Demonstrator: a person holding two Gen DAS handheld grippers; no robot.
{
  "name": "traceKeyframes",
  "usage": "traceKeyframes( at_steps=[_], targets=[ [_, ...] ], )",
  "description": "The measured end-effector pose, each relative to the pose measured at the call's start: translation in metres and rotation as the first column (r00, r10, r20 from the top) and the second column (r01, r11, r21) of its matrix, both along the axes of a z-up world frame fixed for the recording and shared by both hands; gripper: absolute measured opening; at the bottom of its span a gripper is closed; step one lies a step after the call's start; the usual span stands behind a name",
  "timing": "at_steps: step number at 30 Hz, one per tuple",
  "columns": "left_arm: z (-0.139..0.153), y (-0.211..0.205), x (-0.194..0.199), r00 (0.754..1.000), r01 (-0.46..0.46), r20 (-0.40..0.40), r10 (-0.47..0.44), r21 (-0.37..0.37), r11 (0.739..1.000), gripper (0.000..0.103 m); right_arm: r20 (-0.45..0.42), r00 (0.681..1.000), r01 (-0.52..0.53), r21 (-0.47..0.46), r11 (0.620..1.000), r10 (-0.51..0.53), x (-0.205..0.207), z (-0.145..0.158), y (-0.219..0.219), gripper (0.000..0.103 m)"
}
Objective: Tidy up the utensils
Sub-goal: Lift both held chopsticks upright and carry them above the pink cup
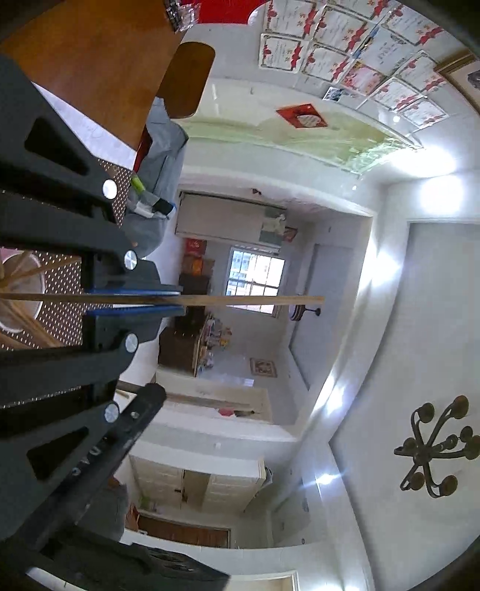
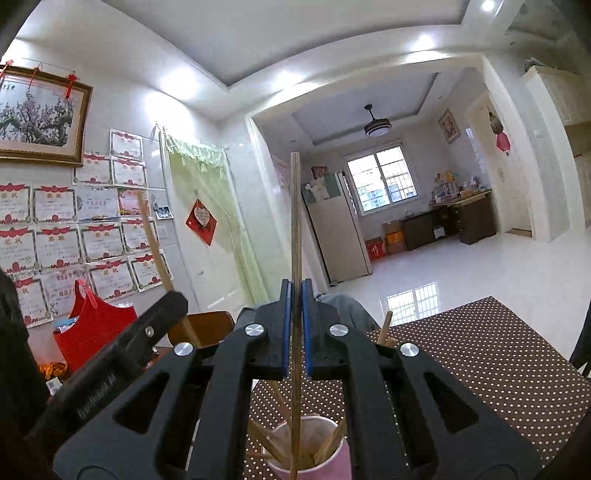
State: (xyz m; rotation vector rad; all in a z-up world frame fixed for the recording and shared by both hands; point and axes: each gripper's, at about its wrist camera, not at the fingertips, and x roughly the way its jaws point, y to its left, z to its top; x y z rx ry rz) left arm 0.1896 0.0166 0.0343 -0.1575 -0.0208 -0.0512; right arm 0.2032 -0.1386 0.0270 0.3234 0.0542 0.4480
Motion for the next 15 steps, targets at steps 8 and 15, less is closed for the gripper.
traceKeyframes(
  at_steps=[8, 15],
  targets=[
    [-0.011, -0.001, 0.015, 0.999, 0.011, -0.031, -0.011, 0.0, 1.0, 0.006, 0.036, 0.999, 0.022, 0.019, 1.0, -0.023, 0.005, -0.002, 0.001, 0.006],
    [-0.024, -0.002, 0.03, 0.993, 0.024, -0.115, -0.024, -0.005, 1.0, 0.006, 0.029, 0.999, 0.038, 0.013, 0.999, -0.038, 0.012, -0.012, 0.002, 0.006]
  ],
)
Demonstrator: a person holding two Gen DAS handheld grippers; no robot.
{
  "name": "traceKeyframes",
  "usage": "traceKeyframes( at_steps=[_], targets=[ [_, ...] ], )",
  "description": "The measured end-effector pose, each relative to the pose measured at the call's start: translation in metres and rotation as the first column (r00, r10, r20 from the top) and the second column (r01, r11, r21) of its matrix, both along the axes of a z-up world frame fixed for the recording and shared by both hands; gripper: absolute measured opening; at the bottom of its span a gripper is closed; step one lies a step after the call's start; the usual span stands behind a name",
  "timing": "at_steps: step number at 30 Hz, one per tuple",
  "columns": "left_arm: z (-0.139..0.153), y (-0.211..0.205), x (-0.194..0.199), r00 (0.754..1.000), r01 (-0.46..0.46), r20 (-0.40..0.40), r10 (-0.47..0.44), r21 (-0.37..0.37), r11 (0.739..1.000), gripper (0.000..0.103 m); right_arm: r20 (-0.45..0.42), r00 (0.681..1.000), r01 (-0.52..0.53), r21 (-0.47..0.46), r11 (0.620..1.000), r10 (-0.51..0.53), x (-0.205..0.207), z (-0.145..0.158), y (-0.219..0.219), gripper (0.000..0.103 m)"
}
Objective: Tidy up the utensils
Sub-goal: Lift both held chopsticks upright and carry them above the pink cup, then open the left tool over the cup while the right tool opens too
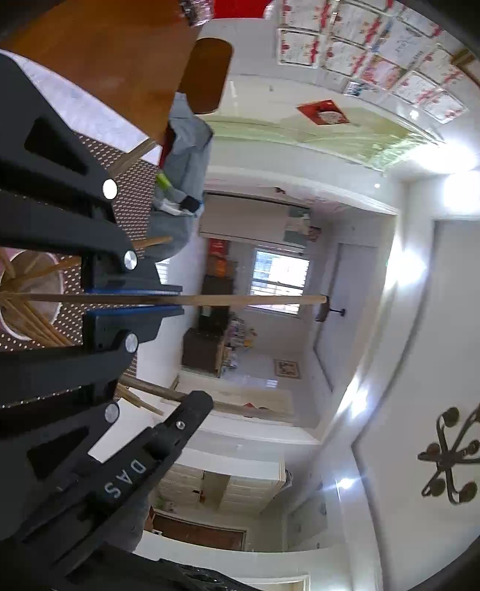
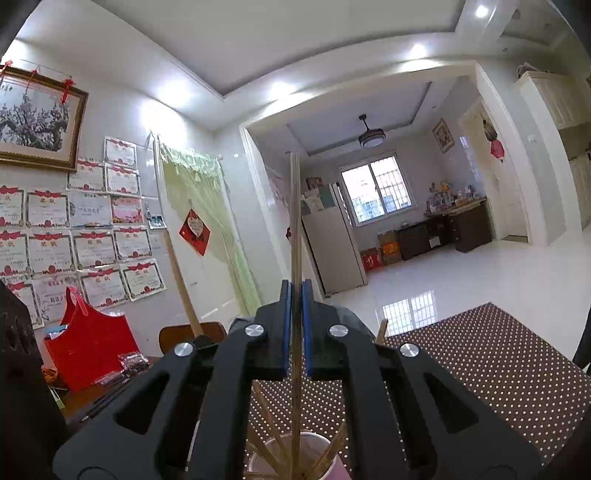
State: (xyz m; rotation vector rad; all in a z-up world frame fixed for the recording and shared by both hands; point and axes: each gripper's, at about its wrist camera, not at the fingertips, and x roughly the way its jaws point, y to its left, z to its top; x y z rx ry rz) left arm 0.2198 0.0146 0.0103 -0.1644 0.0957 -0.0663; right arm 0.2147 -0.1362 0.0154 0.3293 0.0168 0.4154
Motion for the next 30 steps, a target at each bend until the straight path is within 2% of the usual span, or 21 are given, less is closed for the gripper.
traceKeyframes(
  at_steps=[8, 10, 11, 13, 18, 21, 24, 30],
  targets=[
    [-0.004, -0.001, 0.004, 0.999, 0.003, -0.051, -0.003, 0.003, 1.0, 0.006, -0.022, 1.0, -0.01, -0.007, 1.0, 0.01, 0.003, -0.002, 0.001, 0.006],
    [-0.003, 0.0, 0.004, 0.996, -0.016, -0.083, 0.017, 0.003, 1.0, 0.013, -0.031, 0.999, -0.014, -0.013, 1.0, 0.014, 0.002, -0.004, 0.001, 0.006],
    [-0.001, 0.001, 0.003, 0.996, -0.019, -0.092, 0.019, -0.001, 1.0, 0.025, -0.036, 0.999, -0.016, -0.019, 1.0, 0.015, 0.002, -0.005, 0.002, 0.006],
    [0.001, 0.001, -0.001, 0.996, -0.035, -0.083, 0.035, -0.001, 0.999, 0.027, -0.039, 0.999, -0.014, -0.031, 0.999, 0.013, 0.0, -0.005, 0.001, 0.006],
    [0.008, -0.008, -0.012, 0.998, -0.053, -0.039, 0.056, 0.064, 0.997, 0.029, -0.044, 0.999, -0.022, -0.026, 0.999, 0.021, -0.006, -0.001, -0.002, 0.006],
    [0.011, -0.009, -0.013, 0.997, -0.056, -0.043, 0.06, 0.085, 0.995, 0.032, -0.051, 0.998, -0.03, -0.024, 0.999, 0.029, -0.006, -0.002, -0.005, 0.006],
    [0.014, -0.004, -0.014, 0.997, -0.064, -0.041, 0.067, 0.078, 0.995, 0.036, -0.067, 0.997, -0.035, -0.038, 0.999, 0.033, -0.006, -0.004, -0.006, 0.006],
    [0.017, 0.0, -0.013, 0.993, -0.1, -0.048, 0.105, 0.092, 0.991, 0.037, -0.1, 0.993, -0.062, -0.059, 0.996, 0.056, -0.003, -0.006, -0.003, 0.006]
  ],
)
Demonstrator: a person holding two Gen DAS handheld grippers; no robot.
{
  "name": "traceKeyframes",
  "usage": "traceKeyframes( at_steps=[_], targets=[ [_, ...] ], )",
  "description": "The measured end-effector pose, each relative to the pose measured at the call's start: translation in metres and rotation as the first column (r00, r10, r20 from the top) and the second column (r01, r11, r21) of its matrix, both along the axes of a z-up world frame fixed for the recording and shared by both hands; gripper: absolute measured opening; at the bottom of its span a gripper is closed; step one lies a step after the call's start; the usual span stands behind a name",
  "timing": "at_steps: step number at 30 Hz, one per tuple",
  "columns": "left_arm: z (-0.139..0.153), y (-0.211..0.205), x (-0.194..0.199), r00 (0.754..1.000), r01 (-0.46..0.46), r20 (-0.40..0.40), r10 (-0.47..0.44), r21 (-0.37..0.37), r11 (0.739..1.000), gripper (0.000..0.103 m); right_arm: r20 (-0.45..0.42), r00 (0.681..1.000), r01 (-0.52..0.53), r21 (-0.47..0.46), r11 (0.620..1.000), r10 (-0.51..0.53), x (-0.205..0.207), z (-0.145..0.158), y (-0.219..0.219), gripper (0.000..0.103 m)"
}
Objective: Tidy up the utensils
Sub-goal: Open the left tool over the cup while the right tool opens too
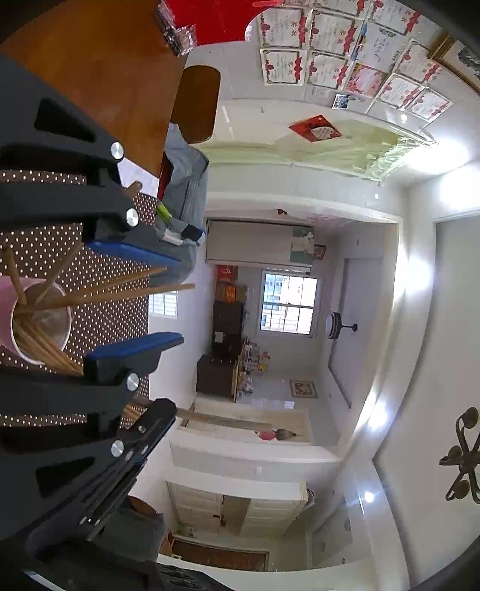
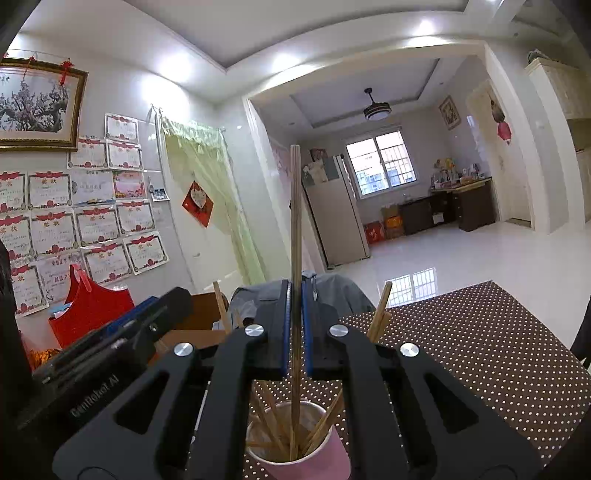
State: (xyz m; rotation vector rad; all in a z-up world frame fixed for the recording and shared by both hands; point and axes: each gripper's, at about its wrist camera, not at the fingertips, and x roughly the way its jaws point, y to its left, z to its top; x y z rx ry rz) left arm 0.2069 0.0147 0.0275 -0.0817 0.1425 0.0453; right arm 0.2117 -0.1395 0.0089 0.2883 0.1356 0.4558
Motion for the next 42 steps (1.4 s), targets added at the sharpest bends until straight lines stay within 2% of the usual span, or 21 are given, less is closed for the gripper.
traceKeyframes(
  at_steps=[6, 16, 17, 19, 21, 26, 30, 34, 38, 42],
  targets=[
    [0.003, -0.001, 0.0, 1.0, -0.012, -0.021, 0.013, 0.018, 1.0, 0.044, -0.031, 0.999, -0.035, -0.016, 0.999, 0.035, 0.003, -0.001, 0.005, 0.007],
    [0.003, 0.005, 0.001, 0.999, -0.012, -0.038, 0.012, -0.005, 1.0, 0.046, -0.078, 0.994, -0.072, -0.016, 0.997, 0.07, 0.008, -0.001, 0.007, 0.009],
    [0.004, 0.005, 0.001, 0.999, -0.015, -0.038, 0.015, -0.004, 1.0, 0.046, -0.081, 0.994, -0.073, -0.015, 0.997, 0.072, 0.008, -0.001, 0.007, 0.01],
    [0.004, 0.006, 0.001, 0.999, -0.02, -0.034, 0.019, -0.005, 1.0, 0.046, -0.086, 0.994, -0.069, -0.008, 0.998, 0.068, 0.009, 0.0, 0.006, 0.021],
    [0.005, 0.007, 0.001, 0.999, -0.018, -0.034, 0.018, -0.01, 1.0, 0.047, -0.084, 0.994, -0.064, 0.002, 0.998, 0.064, 0.008, 0.001, 0.003, 0.027],
    [0.005, 0.008, 0.0, 0.999, -0.019, -0.036, 0.019, -0.008, 1.0, 0.047, -0.076, 0.996, -0.052, 0.001, 0.999, 0.052, 0.005, 0.004, -0.001, 0.029],
    [0.005, 0.009, 0.0, 0.999, -0.018, -0.033, 0.018, -0.005, 1.0, 0.049, -0.073, 0.997, -0.016, -0.015, 1.0, 0.015, 0.002, 0.006, -0.003, 0.042],
    [0.009, 0.009, -0.005, 0.999, -0.024, -0.025, 0.024, 0.008, 1.0, 0.051, -0.065, 0.998, 0.008, -0.026, 1.0, -0.01, -0.004, 0.011, -0.006, 0.042],
    [0.013, 0.009, -0.013, 1.0, -0.011, -0.028, 0.01, -0.011, 1.0, 0.052, -0.063, 0.998, 0.027, -0.044, 0.999, -0.029, -0.017, 0.016, -0.014, 0.042],
    [0.02, 0.004, -0.026, 1.0, -0.008, -0.025, 0.008, 0.016, 1.0, 0.054, -0.076, 0.996, 0.039, -0.042, 0.998, -0.042, -0.028, 0.015, -0.027, 0.043]
  ],
)
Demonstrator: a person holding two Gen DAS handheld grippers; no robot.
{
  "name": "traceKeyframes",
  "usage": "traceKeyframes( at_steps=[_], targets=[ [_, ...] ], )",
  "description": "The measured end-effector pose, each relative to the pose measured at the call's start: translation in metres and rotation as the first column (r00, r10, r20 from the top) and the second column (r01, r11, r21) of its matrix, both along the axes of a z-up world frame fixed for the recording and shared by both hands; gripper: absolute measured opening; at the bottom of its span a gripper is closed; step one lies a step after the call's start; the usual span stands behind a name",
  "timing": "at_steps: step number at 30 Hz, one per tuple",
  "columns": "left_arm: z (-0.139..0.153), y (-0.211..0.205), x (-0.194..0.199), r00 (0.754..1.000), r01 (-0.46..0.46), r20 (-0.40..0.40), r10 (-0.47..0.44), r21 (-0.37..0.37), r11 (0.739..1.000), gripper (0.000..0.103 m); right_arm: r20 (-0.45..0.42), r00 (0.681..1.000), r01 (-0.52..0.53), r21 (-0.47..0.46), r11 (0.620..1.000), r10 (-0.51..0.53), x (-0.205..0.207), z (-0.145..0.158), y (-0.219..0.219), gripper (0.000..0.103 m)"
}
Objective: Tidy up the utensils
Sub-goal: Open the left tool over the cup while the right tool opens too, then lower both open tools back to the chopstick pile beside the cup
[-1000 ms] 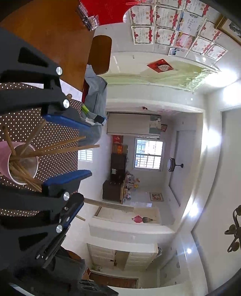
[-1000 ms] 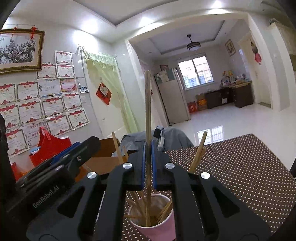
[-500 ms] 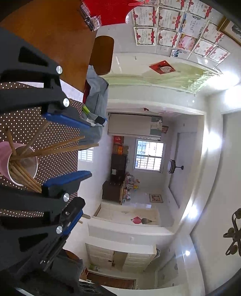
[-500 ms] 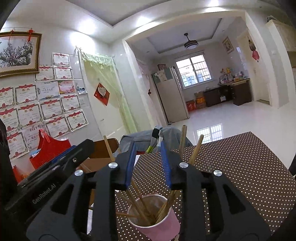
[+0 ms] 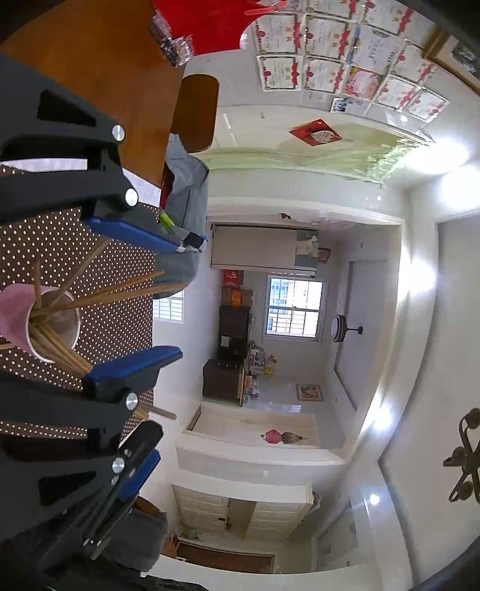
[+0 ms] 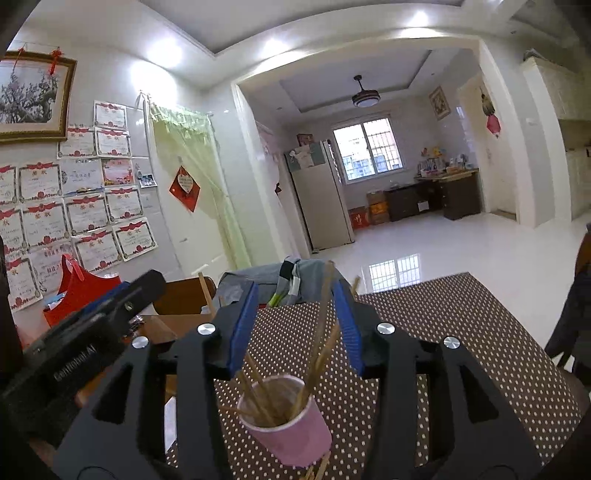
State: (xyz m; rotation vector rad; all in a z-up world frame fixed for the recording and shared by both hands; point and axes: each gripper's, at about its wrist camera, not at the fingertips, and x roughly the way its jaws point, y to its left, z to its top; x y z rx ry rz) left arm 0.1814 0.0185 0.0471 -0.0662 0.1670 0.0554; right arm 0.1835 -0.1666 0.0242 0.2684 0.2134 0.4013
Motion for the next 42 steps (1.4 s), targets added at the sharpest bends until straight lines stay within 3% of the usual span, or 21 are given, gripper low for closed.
traceKeyframes(
  at_steps=[6, 11, 19, 23, 26, 28, 31, 37, 42],
  targets=[
    [0.005, -0.005, -0.023, 1.0, 0.014, -0.009, -0.013, 0.01, 1.0, 0.057, -0.026, 1.0, -0.003, -0.009, 1.0, 0.003, -0.022, -0.002, -0.013, 0.044],
    [-0.002, -0.015, -0.041, 0.997, 0.045, -0.062, -0.041, 0.051, 0.998, 0.058, -0.061, 0.998, -0.017, -0.046, 0.999, 0.014, -0.04, -0.01, -0.021, 0.047],
    [-0.038, -0.038, -0.054, 0.965, 0.126, -0.247, -0.085, 0.156, 0.98, 0.058, -0.178, 0.984, -0.048, -0.094, 0.994, 0.03, -0.051, -0.041, -0.029, 0.048],
    [-0.063, -0.043, -0.051, 0.917, 0.201, -0.376, -0.131, 0.153, 0.968, 0.058, -0.258, 0.965, -0.078, -0.114, 0.99, 0.047, -0.053, -0.063, -0.036, 0.052],
    [-0.088, -0.041, -0.042, 0.844, 0.257, -0.508, -0.173, 0.099, 0.961, 0.058, -0.335, 0.94, -0.103, -0.114, 0.988, 0.059, -0.051, -0.081, -0.04, 0.052],
    [-0.11, -0.038, -0.036, 0.775, 0.28, -0.605, -0.185, 0.065, 0.958, 0.058, -0.375, 0.925, -0.114, -0.111, 0.987, 0.065, -0.05, -0.091, -0.042, 0.053],
    [-0.137, -0.035, -0.029, 0.698, 0.286, -0.695, -0.17, 0.053, 0.957, 0.058, -0.426, 0.902, -0.129, -0.124, 0.984, 0.065, -0.05, -0.104, -0.044, 0.054],
    [-0.17, -0.03, -0.023, 0.596, 0.283, -0.782, -0.182, -0.007, 0.959, 0.058, -0.498, 0.866, -0.146, -0.167, 0.975, 0.044, -0.052, -0.121, -0.039, 0.06],
    [-0.183, -0.028, -0.014, 0.563, 0.275, -0.81, -0.165, -0.005, 0.961, 0.058, -0.534, 0.844, -0.156, -0.167, 0.974, 0.043, -0.05, -0.126, -0.037, 0.063]
  ],
)
